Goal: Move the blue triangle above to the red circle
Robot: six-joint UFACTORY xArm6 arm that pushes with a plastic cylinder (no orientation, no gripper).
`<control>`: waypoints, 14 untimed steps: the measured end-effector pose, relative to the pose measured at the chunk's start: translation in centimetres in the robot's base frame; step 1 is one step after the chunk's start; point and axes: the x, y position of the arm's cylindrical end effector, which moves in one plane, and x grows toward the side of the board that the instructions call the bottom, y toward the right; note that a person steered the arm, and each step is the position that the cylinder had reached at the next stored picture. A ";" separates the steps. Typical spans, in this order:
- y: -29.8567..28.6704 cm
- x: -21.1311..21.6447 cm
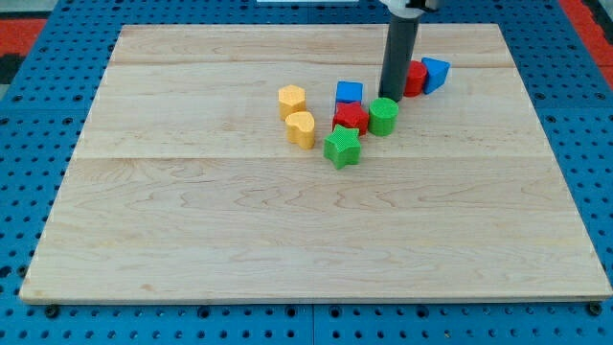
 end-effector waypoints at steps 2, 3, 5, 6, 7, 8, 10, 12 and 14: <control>4.8 -3.7; 4.8 -5.3; 7.9 -6.2; 6.6 -8.9; 8.3 -8.9; 11.6 -11.3; 7.9 -11.9; 6.6 -11.9; 13.5 4.5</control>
